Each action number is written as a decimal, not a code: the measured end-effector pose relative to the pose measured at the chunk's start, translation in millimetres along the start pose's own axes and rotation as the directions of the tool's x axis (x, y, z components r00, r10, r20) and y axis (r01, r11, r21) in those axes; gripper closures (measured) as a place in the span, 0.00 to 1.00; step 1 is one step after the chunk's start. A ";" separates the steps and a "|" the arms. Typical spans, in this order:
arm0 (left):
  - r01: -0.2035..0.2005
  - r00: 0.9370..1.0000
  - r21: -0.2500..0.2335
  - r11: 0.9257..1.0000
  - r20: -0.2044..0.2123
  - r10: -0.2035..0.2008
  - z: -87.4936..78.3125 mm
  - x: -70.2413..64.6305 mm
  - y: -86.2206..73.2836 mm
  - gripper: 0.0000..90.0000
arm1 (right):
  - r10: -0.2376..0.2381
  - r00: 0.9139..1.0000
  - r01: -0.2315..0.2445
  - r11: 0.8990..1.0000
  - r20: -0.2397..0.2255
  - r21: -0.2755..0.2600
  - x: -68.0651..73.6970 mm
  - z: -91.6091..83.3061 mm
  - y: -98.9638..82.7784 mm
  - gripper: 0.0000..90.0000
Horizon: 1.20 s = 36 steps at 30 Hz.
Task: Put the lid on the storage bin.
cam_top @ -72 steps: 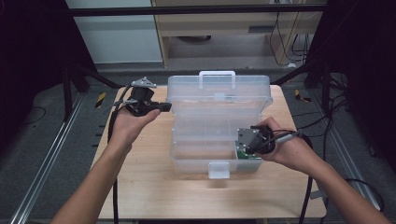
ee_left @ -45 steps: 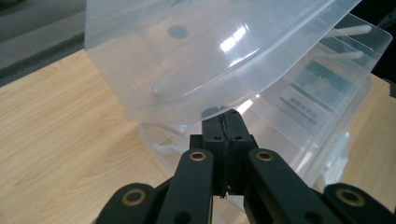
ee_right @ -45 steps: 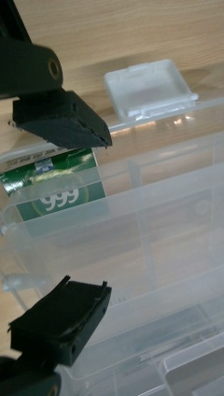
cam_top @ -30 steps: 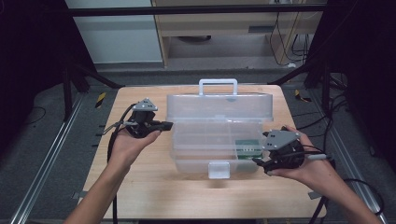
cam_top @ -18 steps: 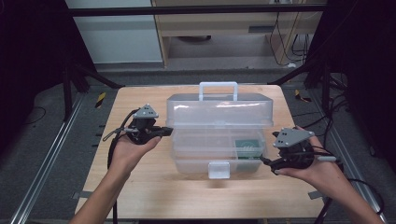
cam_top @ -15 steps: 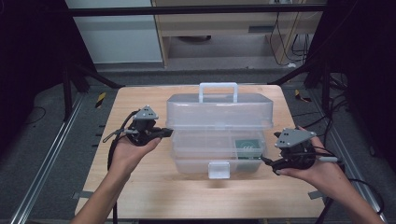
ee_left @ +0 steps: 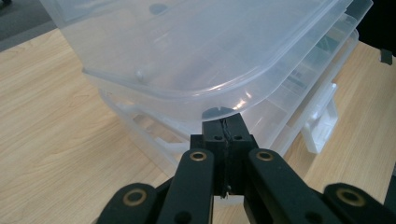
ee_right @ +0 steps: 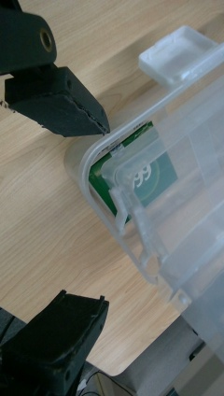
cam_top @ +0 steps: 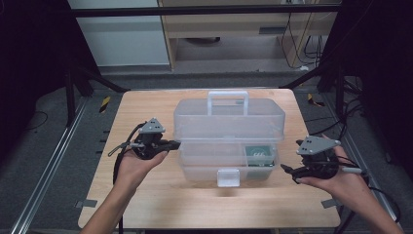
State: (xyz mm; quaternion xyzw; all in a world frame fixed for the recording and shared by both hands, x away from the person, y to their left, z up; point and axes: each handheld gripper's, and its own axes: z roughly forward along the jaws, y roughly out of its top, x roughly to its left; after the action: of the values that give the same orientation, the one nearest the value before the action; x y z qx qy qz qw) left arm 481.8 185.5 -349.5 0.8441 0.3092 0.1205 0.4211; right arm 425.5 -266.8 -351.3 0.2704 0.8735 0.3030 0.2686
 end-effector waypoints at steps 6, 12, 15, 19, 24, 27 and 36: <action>-0.008 1.000 0.000 1.000 0.001 0.008 1.8 -2.0 -5.2 1.00 | 0.019 1.000 -0.019 1.000 0.019 0.005 -3.7 -0.2 -6.9 0.15; -0.012 1.000 0.000 1.000 -0.004 0.012 2.8 -2.3 -8.7 1.00 | 0.041 0.999 -0.041 0.999 0.029 0.020 -5.5 2.5 -16.1 0.15; -0.012 1.000 0.007 1.000 -0.003 0.012 3.8 -2.5 -13.2 1.00 | 0.053 0.998 -0.053 0.998 0.033 0.020 -6.5 3.5 -20.1 0.15; -0.009 1.000 0.006 1.000 0.001 0.009 4.9 -3.2 -18.3 1.00 | 0.061 0.997 -0.062 0.998 0.041 0.028 -8.6 5.9 -23.7 0.15; -0.008 1.000 0.008 1.000 -0.002 0.008 7.3 -5.7 -25.6 1.00 | 0.084 0.995 -0.086 0.996 0.056 0.035 -12.7 13.1 -29.7 0.15; -0.010 1.000 0.009 1.000 -0.005 0.010 7.5 -6.5 -30.1 1.00 | 0.097 0.993 -0.099 0.994 0.062 0.038 -15.0 18.9 -34.0 0.15; -0.010 1.000 0.032 0.999 0.005 0.010 12.7 -5.3 -40.4 1.00 | 0.118 0.991 -0.121 0.992 0.059 0.044 -17.2 34.8 -40.7 0.16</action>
State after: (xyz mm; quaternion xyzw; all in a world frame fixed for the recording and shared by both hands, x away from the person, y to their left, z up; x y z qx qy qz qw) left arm 466.5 192.4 -388.8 0.8525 0.3060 0.1156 0.4078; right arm 447.2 -291.7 -396.8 0.3368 0.8548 0.2902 0.2679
